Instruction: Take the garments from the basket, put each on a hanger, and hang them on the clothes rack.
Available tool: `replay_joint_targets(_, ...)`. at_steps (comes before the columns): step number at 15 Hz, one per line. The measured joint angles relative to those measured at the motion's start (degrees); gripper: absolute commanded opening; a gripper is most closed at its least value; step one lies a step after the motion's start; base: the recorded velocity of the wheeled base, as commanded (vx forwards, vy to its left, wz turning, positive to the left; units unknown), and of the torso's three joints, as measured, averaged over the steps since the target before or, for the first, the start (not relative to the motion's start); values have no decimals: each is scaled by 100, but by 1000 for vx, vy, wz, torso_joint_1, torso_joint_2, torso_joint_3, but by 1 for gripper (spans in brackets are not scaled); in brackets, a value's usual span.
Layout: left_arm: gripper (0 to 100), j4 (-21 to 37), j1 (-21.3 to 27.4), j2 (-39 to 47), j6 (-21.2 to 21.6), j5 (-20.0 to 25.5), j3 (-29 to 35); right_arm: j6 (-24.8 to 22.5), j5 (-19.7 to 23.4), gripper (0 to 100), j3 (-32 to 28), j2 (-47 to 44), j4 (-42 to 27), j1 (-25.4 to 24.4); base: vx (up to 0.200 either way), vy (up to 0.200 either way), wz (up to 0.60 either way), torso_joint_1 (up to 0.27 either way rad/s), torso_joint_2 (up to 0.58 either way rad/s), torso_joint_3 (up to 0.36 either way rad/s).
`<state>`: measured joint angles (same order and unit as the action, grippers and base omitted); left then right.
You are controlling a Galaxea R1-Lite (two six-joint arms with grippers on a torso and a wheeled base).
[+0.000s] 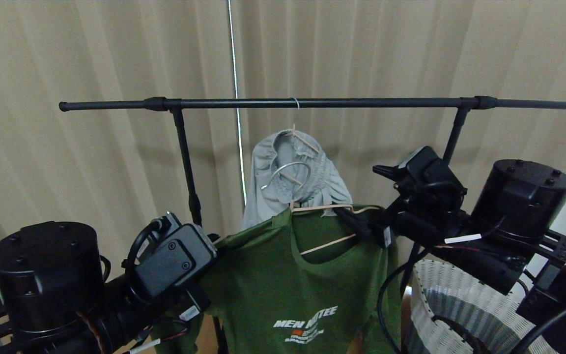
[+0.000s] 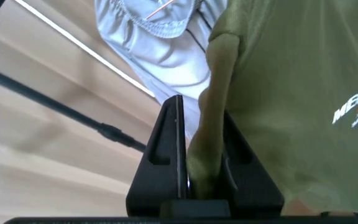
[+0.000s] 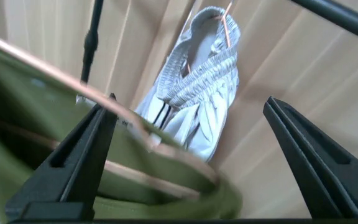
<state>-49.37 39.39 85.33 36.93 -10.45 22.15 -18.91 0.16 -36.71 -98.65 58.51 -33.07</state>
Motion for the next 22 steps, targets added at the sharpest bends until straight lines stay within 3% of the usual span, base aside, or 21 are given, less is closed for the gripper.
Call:
replay_joint_targets(6, 0, 2, 24, -69, -9, 222, -27, -216, 13, 100, -190, -295, 35, -193, 0, 0, 0, 0, 0, 0)
replay_joint_targets(10, 0, 2, 22, -144, -12, 229, -33, -217, 249, 100, -171, -323, 44, -212, 0, 0, 0, 0, 0, 0)
replay_joint_targets(11, 0, 2, 16, -152, -20, 230, -35, -217, 262, 0, -163, -319, 52, -217, 0, 0, 0, 0, 0, 0)
replay_joint_targets(20, 0, -13, -11, -188, -33, 243, -55, -195, 268, 0, -118, -247, 82, -217, 0, 0, 0, 0, 0, 0)
replay_joint_targets(21, 100, -16, -9, -212, -33, 262, -73, -189, 266, 0, -111, -221, 82, -217, 0, 0, 0, 0, 0, 0)
replay_joint_targets(22, 100, -2, -15, -243, -41, 367, -107, -183, 240, 0, -107, -196, 83, -204, 0, 0, 0, 0, 0, 0)
